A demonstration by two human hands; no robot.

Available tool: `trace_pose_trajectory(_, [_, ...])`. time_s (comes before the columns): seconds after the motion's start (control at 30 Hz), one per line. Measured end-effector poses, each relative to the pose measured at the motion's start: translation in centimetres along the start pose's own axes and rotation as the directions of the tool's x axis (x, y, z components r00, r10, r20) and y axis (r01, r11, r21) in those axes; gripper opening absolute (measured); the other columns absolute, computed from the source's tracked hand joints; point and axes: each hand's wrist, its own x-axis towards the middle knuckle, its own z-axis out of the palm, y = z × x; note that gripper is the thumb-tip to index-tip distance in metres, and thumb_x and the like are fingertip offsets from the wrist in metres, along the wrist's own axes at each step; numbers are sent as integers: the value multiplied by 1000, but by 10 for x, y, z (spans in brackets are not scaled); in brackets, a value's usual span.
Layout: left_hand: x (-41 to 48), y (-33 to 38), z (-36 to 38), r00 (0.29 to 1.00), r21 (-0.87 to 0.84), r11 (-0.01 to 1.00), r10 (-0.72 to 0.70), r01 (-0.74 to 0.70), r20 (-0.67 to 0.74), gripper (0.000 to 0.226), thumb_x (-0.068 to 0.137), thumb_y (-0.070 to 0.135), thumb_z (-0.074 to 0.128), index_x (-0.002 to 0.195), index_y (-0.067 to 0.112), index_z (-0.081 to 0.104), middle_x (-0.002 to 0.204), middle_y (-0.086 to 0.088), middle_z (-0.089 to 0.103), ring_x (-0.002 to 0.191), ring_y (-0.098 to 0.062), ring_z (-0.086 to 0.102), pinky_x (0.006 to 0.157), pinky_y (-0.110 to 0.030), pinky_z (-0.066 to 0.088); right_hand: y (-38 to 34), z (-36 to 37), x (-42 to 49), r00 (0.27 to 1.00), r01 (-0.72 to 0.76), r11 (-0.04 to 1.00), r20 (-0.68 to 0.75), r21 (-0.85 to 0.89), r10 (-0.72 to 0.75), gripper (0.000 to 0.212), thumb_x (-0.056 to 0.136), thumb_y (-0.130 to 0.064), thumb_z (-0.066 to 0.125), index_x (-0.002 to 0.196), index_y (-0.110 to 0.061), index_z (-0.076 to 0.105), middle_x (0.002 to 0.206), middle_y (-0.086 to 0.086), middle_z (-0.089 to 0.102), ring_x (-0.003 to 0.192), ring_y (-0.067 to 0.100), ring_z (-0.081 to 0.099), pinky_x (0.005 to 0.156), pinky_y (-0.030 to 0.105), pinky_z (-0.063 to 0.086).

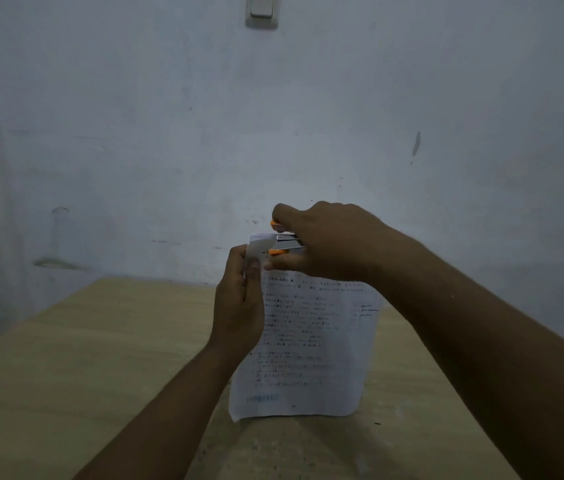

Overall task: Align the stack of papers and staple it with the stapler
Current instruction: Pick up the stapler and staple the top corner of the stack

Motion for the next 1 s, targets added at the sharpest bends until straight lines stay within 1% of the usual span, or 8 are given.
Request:
trace_pose_trajectory(0.2, [-1, 1, 1, 1000, 9, 1000, 17, -17, -26, 19, 103, 25, 37, 113, 17, 51, 87, 17, 64, 79, -7, 61, 61, -20, 48, -2, -12, 16, 994, 83, 991, 79, -106, -75, 54, 85, -72, 47, 117, -30, 52, 97, -3, 64, 78, 17, 55, 60, 28, 37])
trace_pose_trajectory(0.33, [-1, 2, 1, 997, 50, 998, 45, -42, -67, 19, 103, 27, 35, 101, 16, 51, 72, 3, 56, 60, -11, 52, 50, -20, 38, -4, -17, 26, 981, 150, 970, 151, -192, -121, 57, 83, -72, 49, 120, -30, 59, 102, -7, 65, 85, 14, 54, 68, 30, 40])
trace_pose_trajectory(0.53, [3, 2, 1, 990, 122, 988, 106, -94, -95, 27, 97, 37, 35, 93, 16, 51, 61, 9, 47, 53, -5, 47, 45, -13, 33, -6, -18, 36, 947, 197, 965, 288, -175, -141, 43, 82, -71, 52, 86, -28, 53, 72, -14, 52, 67, 7, 49, 56, 26, 32])
trace_pose_trajectory(0.63, [3, -4, 2, 984, 159, 982, 127, -106, -126, 21, 100, 30, 39, 94, 15, 53, 63, 10, 50, 56, -5, 50, 45, -14, 35, -5, -15, 42, 933, 166, 979, 340, -119, -117, 51, 79, -74, 53, 92, -25, 62, 80, -10, 61, 75, 11, 57, 60, 27, 39])
trace_pose_trajectory(0.73, [4, -12, 1, 977, 188, 976, 142, -111, -157, 14, 102, 19, 45, 93, 15, 55, 66, 6, 55, 63, -19, 52, 46, -26, 38, -5, -14, 48, 918, 135, 989, 383, -52, -105, 51, 78, -74, 55, 92, -25, 64, 84, -10, 62, 79, 13, 57, 64, 30, 42])
trace_pose_trajectory(0.8, [5, -14, 1, 974, 209, 971, 153, -117, -167, 13, 102, 19, 45, 92, 18, 54, 67, 7, 55, 66, -22, 52, 49, -32, 40, -6, -14, 52, 908, 115, 993, 409, -29, -93, 57, 75, -74, 58, 105, -26, 66, 98, -11, 65, 89, 15, 59, 73, 32, 48])
trace_pose_trajectory(0.87, [5, -13, 0, 972, 215, 967, 171, -135, -159, 13, 101, 20, 46, 91, 19, 53, 67, 11, 54, 63, -18, 52, 47, -28, 39, -7, -15, 56, 897, 108, 993, 435, -54, -73, 66, 72, -74, 62, 116, -25, 67, 112, -7, 66, 100, 17, 60, 85, 37, 52])
trace_pose_trajectory(1.0, [5, -13, -2, 971, 175, 972, 186, -160, -151, 17, 100, 26, 44, 93, 16, 56, 67, 11, 54, 60, -10, 51, 47, -15, 37, -7, -23, 66, 851, 71, 997, 522, -8, -56, 59, 65, -71, 70, 101, -25, 74, 106, -2, 71, 99, 21, 64, 83, 38, 52])
